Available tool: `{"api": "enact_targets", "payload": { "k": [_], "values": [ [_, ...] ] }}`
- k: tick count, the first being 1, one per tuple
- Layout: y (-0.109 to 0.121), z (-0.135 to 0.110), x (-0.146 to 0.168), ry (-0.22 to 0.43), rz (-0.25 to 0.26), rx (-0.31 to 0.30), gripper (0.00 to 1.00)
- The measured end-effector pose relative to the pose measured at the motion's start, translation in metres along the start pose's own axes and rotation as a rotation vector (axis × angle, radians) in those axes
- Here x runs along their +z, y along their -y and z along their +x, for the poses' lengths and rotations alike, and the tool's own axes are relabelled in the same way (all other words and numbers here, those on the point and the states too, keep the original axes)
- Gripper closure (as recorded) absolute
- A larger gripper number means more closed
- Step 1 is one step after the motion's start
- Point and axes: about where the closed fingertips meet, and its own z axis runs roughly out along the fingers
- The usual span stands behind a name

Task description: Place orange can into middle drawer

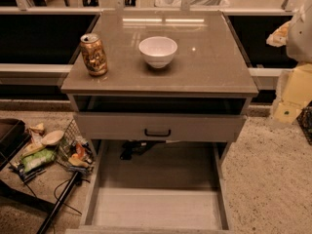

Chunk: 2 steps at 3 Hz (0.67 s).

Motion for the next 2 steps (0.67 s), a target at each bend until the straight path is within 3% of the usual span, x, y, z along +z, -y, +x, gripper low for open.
{"api": "enact_targets", "payload": {
  "k": [1,2],
  "values": [
    [0.0,0.0,0.0,0.001,0.0,0.0,0.0],
    [0.0025,0.0015,0.0007,0.093,0.008,0.042,0.0]
  ]
}}
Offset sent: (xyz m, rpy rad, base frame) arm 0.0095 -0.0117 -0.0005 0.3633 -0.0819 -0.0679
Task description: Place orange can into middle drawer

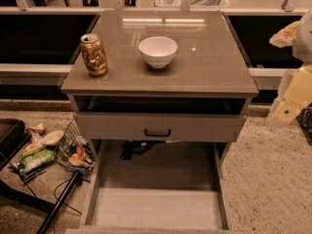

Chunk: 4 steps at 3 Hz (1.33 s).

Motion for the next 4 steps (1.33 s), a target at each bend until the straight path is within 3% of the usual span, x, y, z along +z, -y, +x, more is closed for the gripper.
{"api": "enact_targets", "payload": {
  "k": [1,2,3,4],
  "values": [
    [0.024,-0.01,0.019,0.206,0.016,0.043,0.0],
    [0.083,-0.058,0.045,0.496,0.064,0.061,0.0],
    [0.124,-0.119,0.048,0.748,0.1,0.06,0.0],
    [0.123,-0.156,0.05,0.876,0.099,0.032,0.0]
  ]
}}
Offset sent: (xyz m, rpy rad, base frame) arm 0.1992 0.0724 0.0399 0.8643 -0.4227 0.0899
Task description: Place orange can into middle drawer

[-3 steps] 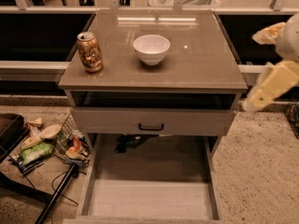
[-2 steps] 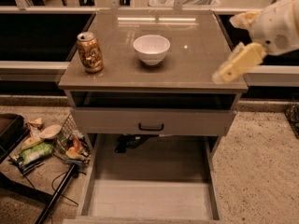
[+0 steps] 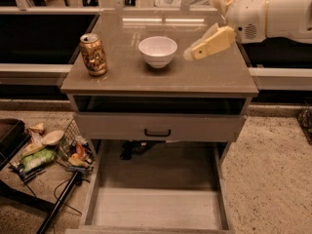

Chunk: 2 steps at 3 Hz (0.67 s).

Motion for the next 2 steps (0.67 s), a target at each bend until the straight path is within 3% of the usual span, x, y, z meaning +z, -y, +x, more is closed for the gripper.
{"api": "enact_targets", "payload": {
  "k": [1,2],
  "values": [
    [-0.003,-0.006,0.005,0.015,-0.007,-0.006,0.0],
    [0.001,-0.01,0.033,0.052,-0.044,0.012,0.0]
  ]
}}
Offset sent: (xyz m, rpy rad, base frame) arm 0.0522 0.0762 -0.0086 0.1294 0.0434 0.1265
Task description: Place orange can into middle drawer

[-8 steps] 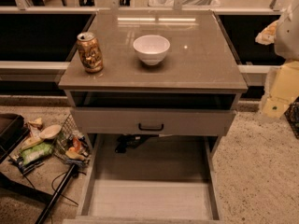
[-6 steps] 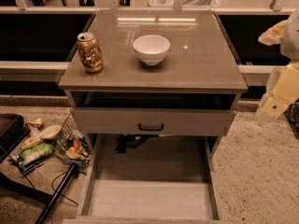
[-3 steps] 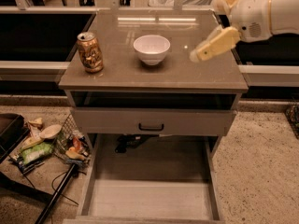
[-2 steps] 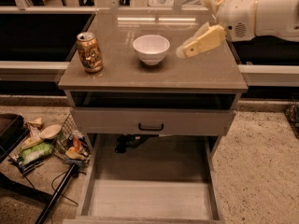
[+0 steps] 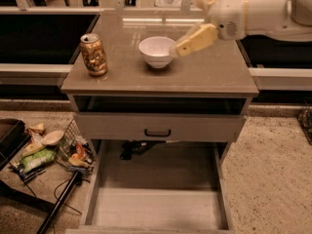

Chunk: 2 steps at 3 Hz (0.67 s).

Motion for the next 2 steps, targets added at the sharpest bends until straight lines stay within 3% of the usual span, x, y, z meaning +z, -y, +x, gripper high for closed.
{"api": "enact_targets", "payload": {
  "k": [1,2],
  "values": [
    [0.011,-0.006,0.067,0.053,-0.059,0.041,0.0],
    [0.005,-0.014,0.134,0.1,-0.103,0.08,0.0]
  ]
}}
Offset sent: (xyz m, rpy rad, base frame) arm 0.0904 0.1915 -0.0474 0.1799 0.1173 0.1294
